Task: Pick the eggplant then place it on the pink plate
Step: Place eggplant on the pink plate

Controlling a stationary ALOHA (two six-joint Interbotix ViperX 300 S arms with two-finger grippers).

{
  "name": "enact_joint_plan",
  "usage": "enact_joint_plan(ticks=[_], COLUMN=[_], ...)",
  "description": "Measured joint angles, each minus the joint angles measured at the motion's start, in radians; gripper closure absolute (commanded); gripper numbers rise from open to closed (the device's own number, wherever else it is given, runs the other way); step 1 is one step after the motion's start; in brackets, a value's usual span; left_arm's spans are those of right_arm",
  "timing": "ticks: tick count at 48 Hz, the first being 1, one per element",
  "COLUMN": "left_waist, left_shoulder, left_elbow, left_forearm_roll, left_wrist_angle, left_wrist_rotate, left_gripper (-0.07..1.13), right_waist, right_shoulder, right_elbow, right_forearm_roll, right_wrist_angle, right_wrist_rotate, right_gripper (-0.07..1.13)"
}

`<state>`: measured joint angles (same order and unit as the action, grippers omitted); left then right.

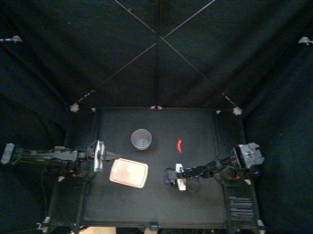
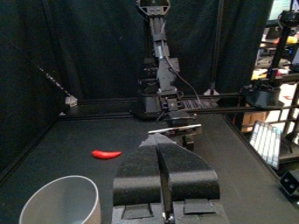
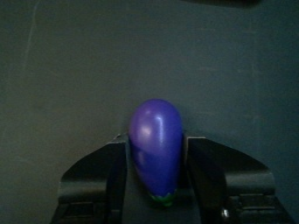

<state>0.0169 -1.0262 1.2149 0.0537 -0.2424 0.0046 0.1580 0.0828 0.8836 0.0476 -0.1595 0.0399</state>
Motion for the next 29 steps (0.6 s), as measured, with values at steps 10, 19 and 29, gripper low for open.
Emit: enact_joint_plan(ticks=[10,19,29], left_waist=[0.000,0.000,0.000], left_shoulder=[0.000,0.000,-0.002], left_elbow=[0.002,0.002,0.002], left_forearm_roll=[0.000,0.000,0.002], left_wrist_angle=[0.000,0.000,0.000], left_wrist_rotate=[0.000,0.000,0.000], left_gripper=[1.08,1.08,1.08], right_waist=[-0.025,-0.081,-0.121], right_shoulder=[0.002,0.035,0.192], right_elbow=[-0.081,-0.279,-0.518], right_forearm_roll=[-0.029,-0.144,-0.247], right_wrist_angle=[0.003,0.003,0.018], right_wrist_rotate=[-0.011,-0.009,-0.005], right_gripper=[0.47,0.47,0.47])
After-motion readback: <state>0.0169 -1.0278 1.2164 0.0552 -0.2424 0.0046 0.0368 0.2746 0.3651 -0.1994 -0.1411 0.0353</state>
